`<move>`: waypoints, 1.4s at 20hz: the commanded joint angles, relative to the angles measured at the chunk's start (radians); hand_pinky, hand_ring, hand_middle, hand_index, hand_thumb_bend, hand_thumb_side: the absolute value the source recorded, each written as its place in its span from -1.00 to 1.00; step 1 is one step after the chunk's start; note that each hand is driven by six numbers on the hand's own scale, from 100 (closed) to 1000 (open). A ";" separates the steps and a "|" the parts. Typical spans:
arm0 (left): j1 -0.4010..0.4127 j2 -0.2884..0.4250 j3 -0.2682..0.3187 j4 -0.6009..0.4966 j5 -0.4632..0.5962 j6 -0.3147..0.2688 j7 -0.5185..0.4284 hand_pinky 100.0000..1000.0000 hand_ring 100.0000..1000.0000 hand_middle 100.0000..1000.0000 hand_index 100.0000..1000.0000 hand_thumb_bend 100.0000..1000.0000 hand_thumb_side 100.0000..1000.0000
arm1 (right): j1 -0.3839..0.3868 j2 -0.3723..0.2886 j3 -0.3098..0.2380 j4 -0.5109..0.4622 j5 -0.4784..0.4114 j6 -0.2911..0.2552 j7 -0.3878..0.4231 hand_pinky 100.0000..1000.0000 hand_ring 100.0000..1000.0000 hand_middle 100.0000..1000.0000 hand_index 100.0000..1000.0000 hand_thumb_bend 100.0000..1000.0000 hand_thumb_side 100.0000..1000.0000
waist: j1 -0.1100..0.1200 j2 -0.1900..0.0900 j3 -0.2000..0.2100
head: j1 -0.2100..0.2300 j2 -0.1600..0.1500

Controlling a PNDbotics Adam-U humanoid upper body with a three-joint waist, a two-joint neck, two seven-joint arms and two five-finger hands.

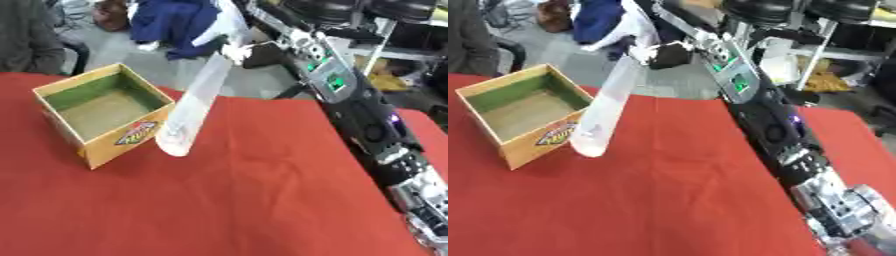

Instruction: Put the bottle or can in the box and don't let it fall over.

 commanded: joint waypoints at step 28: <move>-0.128 0.015 -0.120 -0.022 -0.012 0.011 -0.132 0.44 0.67 0.15 0.38 -1.00 0.71 | 0.015 -0.015 0.014 0.025 0.125 -0.176 -0.243 0.95 1.00 1.00 1.00 -1.00 -0.49 | -0.083 0.053 0.130 | -0.232 -0.101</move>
